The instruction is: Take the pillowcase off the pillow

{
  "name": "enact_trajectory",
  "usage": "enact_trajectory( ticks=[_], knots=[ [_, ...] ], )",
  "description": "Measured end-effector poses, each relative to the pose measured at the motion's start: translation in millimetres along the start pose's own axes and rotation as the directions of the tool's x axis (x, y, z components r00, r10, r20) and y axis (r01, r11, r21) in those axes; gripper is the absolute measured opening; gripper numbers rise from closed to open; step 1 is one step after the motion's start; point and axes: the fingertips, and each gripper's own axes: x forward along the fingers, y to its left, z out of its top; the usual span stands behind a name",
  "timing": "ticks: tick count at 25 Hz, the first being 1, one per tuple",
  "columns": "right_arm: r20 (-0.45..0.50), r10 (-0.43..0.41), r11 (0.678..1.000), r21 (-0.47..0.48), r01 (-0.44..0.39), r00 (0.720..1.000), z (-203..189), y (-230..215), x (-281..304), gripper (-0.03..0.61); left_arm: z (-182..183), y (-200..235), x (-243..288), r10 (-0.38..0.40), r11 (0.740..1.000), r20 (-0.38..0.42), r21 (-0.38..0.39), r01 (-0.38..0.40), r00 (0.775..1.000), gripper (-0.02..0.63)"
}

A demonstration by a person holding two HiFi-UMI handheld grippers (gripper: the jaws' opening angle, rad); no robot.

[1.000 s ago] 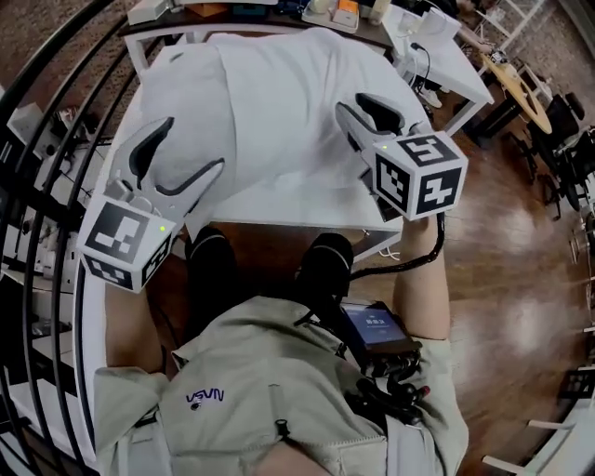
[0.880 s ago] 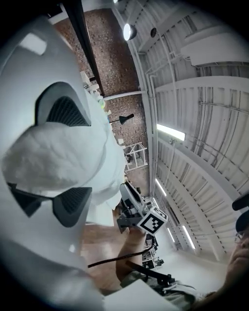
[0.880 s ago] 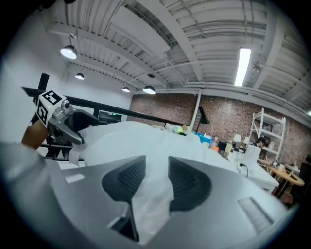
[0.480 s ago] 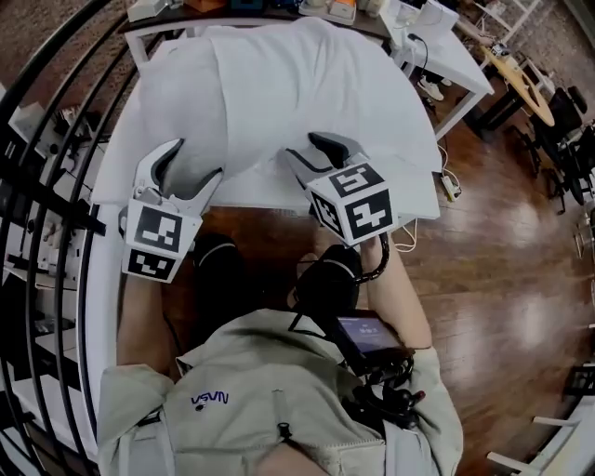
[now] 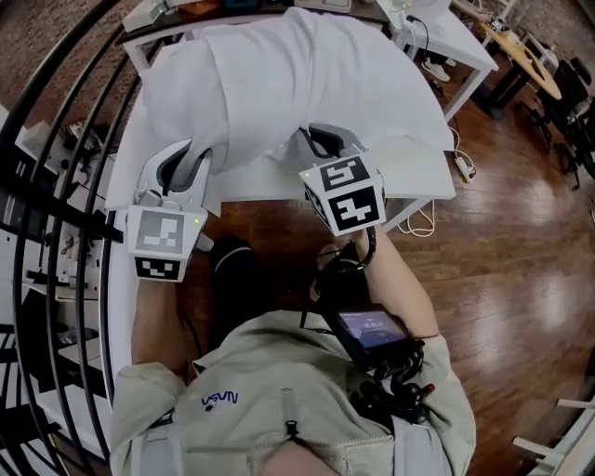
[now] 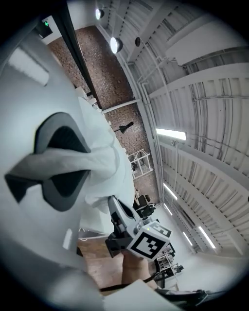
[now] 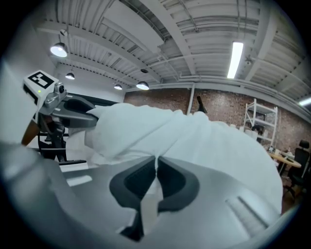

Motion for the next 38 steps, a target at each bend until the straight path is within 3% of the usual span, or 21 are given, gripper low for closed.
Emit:
enact_trajectory(
  ticks=[4,11,15,19,22,25,28,30,32,34,36,38],
  knots=[
    [-0.002,-0.045,0.999,0.013,0.045,0.999,-6,-22,-14,0.011,2,23,-10,0.012,0.996,0.053,-0.09,-0.007,0.999,0.075],
    [0.05,-0.145,0.989,0.048,0.143,0.988,10,-66,-35,0.008,10,103,-43,0.126,0.986,0.097,-0.123,-0.113,0.987,0.052],
    [0.066,-0.158,0.984,0.1,0.151,0.985,10,-83,-50,0.008,-5,117,-49,0.153,0.978,0.089,-0.158,-0.137,0.984,0.038],
    [0.034,-0.132,0.981,0.15,0.126,0.991,-12,-84,-52,0.008,-36,105,-44,0.107,0.965,0.062,-0.248,-0.089,0.992,0.038],
    [-0.025,-0.055,0.992,0.11,0.058,0.998,-29,-69,-48,0.011,-53,75,-42,0.007,0.951,0.054,-0.308,0.01,0.998,0.051],
    [-0.044,0.113,0.988,0.113,-0.107,0.993,-32,-54,-53,0.055,-39,54,-47,-0.066,0.96,0.067,-0.268,0.082,0.996,0.139],
    [-0.015,0.286,0.954,0.098,-0.283,0.958,-16,-36,-74,0.16,-9,38,-61,-0.138,0.969,0.108,-0.191,0.157,0.984,0.234],
    [0.052,0.346,0.936,0.055,-0.348,0.937,9,-28,-95,0.167,22,32,-81,-0.189,0.966,0.174,-0.142,0.214,0.967,0.258],
    [0.164,0.374,0.925,-0.003,-0.379,0.913,48,-27,-114,0.167,56,39,-95,-0.203,0.97,0.225,-0.087,0.227,0.953,0.258],
    [0.251,0.366,0.929,-0.046,-0.367,0.896,88,-39,-116,0.174,80,59,-87,-0.173,0.981,0.229,-0.047,0.188,0.958,0.258],
    [0.268,0.325,0.945,-0.064,-0.32,0.907,118,-57,-100,0.181,88,83,-59,-0.152,0.987,0.197,-0.026,0.16,0.969,0.294],
    [0.242,0.284,0.959,-0.053,-0.279,0.928,136,-74,-72,0.196,79,97,-19,-0.183,0.982,0.118,-0.026,0.187,0.976,0.375]
  ],
)
